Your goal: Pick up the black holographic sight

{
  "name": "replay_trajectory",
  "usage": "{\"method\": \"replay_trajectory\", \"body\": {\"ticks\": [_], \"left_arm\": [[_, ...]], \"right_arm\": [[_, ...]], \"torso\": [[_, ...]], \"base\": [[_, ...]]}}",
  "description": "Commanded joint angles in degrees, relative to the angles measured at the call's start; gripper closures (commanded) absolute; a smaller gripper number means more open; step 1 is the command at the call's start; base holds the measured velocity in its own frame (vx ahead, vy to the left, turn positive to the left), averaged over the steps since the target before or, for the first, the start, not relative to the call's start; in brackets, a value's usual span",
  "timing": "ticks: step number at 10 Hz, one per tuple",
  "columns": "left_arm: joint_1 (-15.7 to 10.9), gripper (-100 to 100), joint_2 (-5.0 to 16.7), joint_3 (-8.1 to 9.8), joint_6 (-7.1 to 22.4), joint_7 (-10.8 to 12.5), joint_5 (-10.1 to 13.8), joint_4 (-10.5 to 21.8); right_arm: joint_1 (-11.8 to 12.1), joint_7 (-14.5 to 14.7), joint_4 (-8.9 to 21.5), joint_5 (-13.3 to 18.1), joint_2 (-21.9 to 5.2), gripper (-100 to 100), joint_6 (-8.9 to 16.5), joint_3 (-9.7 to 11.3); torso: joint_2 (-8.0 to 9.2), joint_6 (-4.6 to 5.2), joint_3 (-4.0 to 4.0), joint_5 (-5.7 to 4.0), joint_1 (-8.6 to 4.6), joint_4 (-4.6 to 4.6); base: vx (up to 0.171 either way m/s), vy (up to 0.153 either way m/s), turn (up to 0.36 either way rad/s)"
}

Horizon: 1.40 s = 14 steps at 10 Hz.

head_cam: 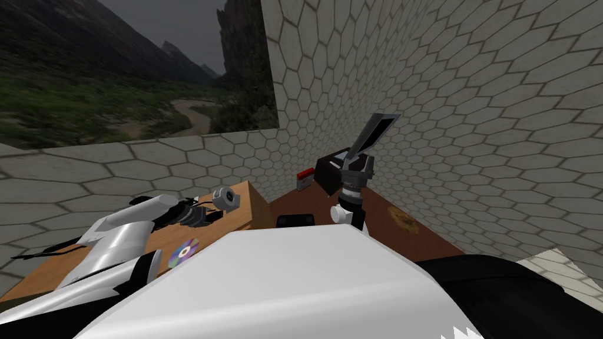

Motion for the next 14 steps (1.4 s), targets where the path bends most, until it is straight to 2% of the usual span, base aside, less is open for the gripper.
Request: {"method": "replay_trajectory", "body": {"ticks": [1,3,4,5,9,10,11,12,13,14], "left_arm": [[-0.21,-100,-1.12,-0.62,-1.81,-0.04,-0.60,1.07],[-0.42,-100,-2.24,-1.23,-3.62,-0.08,-1.20,2.14],[-0.59,-100,-1.71,-1.05,-2.97,-0.23,-0.98,2.20],[-0.60,100,-1.77,-1.09,-3.20,-0.24,-1.01,2.28],[-0.59,100,-1.78,-1.11,-3.12,-0.26,-1.00,2.28],[-0.58,0,-1.79,-1.10,-3.12,-0.25,-1.00,2.28],[-0.17,100,-0.90,-0.49,-1.45,-0.03,-0.48,0.86],[-0.04,100,-0.22,-0.12,-0.36,-0.01,-0.12,0.21],[0.06,100,-0.64,-0.29,-0.98,0.08,-0.31,0.23],[0.10,0,-0.56,-0.23,-0.71,0.11,-0.26,0.10]], "right_arm": [[0.00,0.00,0.00,0.00,0.00,0,0.00,0.00],[0.00,0.00,0.00,0.00,0.00,0,0.00,0.00],[0.00,0.00,0.00,0.00,0.00,0,0.00,0.00],[0.00,0.00,0.00,0.00,0.00,0,0.00,0.00],[0.00,0.00,0.00,0.00,0.00,0,0.00,0.00],[0.00,0.00,0.00,0.00,0.00,0,0.00,0.00],[0.00,0.00,0.00,0.00,0.00,0,0.00,0.00],[0.00,0.00,0.00,0.00,0.00,0,0.00,0.00],[0.00,0.00,0.00,0.00,0.01,0,0.00,0.00],[0.00,0.00,0.00,0.00,0.00,0,0.00,0.00]], "torso": [[0.00,0.00,0.00,0.00,0.00,0.00],[0.07,0.00,0.04,0.02,0.06,0.02],[0.08,0.00,0.05,0.02,0.09,0.02],[0.10,-0.01,0.06,0.01,0.04,0.03],[0.06,0.00,0.04,0.01,0.04,0.02],[0.06,0.01,0.04,0.01,0.04,0.02],[0.06,0.01,0.04,0.00,0.03,0.03],[0.08,-0.01,0.06,-0.07,-0.07,0.05],[0.10,-0.02,0.07,-0.08,-0.15,0.04],[0.09,0.00,0.06,-0.04,-0.10,0.04]], "base": [[0.004,0.020,-0.014],[0.003,0.032,-0.015],[0.000,0.018,-0.005],[0.000,0.000,0.000],[0.000,0.000,0.000],[0.000,0.000,0.000],[-0.002,-0.024,0.017],[-0.001,-0.037,0.021],[0.000,-0.015,0.009],[0.000,0.000,0.000]]}}
